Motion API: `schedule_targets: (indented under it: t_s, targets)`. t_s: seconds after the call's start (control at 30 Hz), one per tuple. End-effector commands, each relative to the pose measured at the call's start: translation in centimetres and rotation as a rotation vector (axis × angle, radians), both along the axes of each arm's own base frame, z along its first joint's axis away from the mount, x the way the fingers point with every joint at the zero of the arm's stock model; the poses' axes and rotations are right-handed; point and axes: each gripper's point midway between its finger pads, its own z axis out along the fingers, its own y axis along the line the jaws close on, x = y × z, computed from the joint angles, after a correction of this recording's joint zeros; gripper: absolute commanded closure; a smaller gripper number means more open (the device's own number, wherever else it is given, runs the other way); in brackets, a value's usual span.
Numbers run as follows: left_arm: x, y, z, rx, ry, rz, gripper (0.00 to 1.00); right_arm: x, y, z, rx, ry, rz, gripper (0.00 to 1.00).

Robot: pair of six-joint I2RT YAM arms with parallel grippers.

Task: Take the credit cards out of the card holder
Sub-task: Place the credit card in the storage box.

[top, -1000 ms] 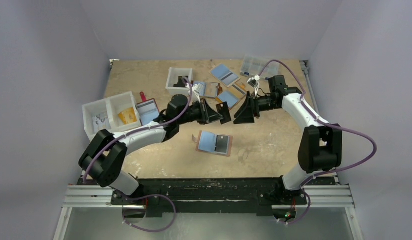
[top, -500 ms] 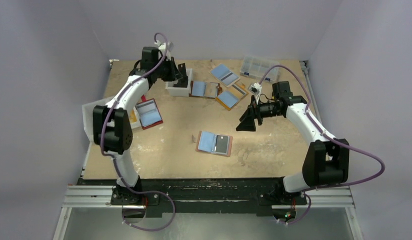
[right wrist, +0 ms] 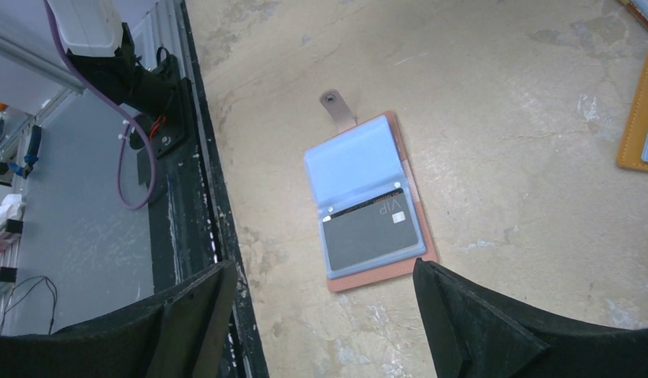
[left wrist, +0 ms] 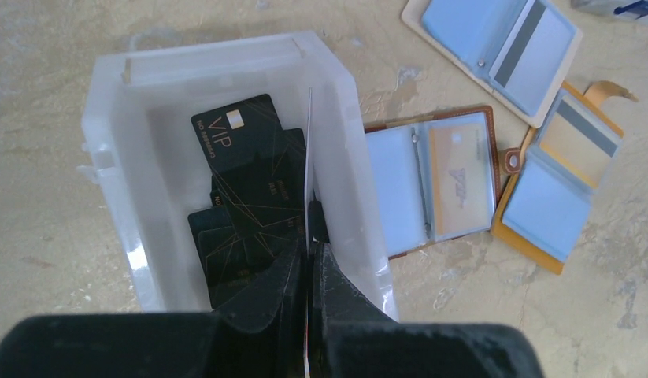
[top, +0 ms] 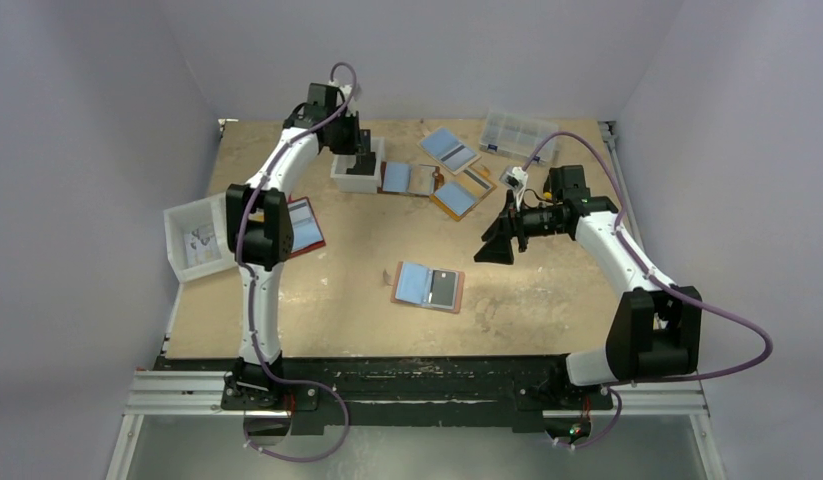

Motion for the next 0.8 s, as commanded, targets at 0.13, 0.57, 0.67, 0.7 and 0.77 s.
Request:
schedule_targets:
  t_s: [0.13,0.57,0.67,0.7,0.77]
  targets:
    - [0.5,-0.9,-1.0,-0.054,0.023,-0.010,1.00,0.4,-0.3,0.6,0.007,-0.050,-0.003,0.08]
    - [3.5,5.0,6.9,0.121,-0.161,0.313,0.57,0.1,-0.3,0.7,0.011,-0.049,-0.001,0.08]
    - [2.9,5.8,11.0,0.132,-0.246,0.336,0.56,0.1,-0.4,0.6,0.003,-0.050,-0.005,0.09]
    - [2.3,6.1,12.1,0.131,-0.267,0.345,0.54,0.2,-0.4,0.6,-0.004,-0.053,-0.008,0.09]
    - [0.8,6.5,14.0,0.114,-0.306,0.355,0.50,0.2,-0.7,0.4,-0.025,-0.063,-0.014,0.09]
